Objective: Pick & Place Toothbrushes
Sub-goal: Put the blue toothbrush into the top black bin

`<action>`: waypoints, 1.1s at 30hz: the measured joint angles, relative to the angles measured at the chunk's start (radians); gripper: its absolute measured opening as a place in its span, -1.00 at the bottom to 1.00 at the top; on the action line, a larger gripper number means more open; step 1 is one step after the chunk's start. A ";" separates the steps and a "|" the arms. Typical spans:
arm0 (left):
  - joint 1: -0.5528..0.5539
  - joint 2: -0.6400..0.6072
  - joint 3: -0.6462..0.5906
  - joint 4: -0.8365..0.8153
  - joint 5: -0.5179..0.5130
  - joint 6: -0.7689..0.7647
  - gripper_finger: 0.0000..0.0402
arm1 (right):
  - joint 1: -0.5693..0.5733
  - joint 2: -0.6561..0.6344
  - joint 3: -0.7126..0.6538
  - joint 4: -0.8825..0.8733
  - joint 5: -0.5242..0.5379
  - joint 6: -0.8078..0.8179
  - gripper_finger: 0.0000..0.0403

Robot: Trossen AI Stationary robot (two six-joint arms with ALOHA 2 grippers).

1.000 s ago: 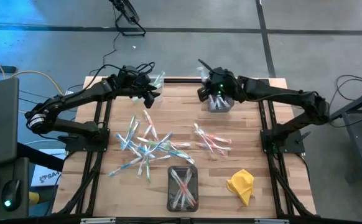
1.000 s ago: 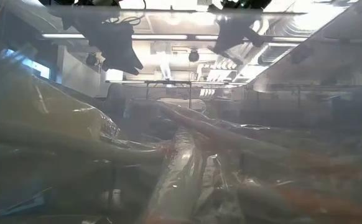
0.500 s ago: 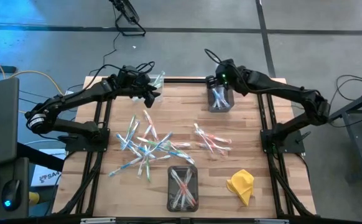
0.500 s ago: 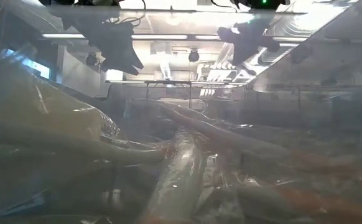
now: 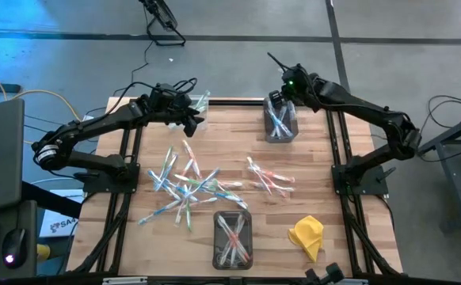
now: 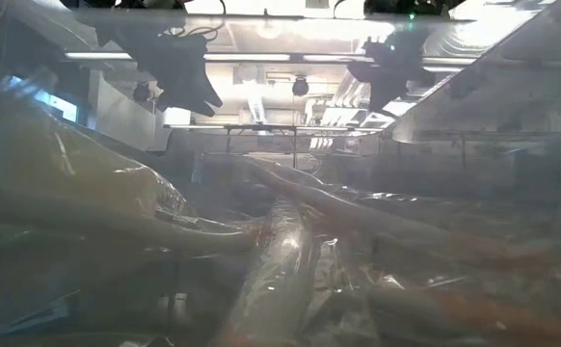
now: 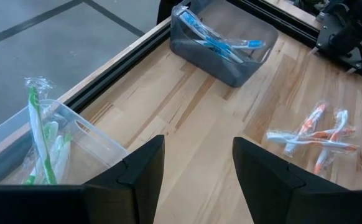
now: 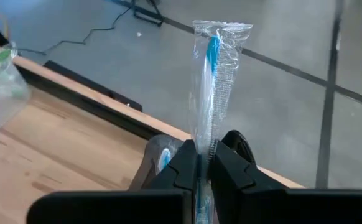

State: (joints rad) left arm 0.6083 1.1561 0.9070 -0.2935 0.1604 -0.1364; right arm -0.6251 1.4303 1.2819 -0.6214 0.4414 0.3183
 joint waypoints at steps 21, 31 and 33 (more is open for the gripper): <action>0.000 0.000 0.000 0.000 0.001 0.000 -0.07 | -0.052 0.001 -0.390 0.461 -0.157 -0.218 -0.92; 0.000 0.000 0.000 0.000 0.002 -0.001 -0.07 | -0.052 0.001 -0.489 0.622 -0.185 -0.218 -0.92; 0.000 0.000 0.000 0.000 0.002 -0.001 -0.07 | -0.052 0.001 -0.500 0.621 -0.185 -0.218 -0.92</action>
State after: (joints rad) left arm 0.6083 1.1561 0.9070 -0.2935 0.1619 -0.1371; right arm -0.6769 1.4315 0.7814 -0.0002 0.2562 0.1005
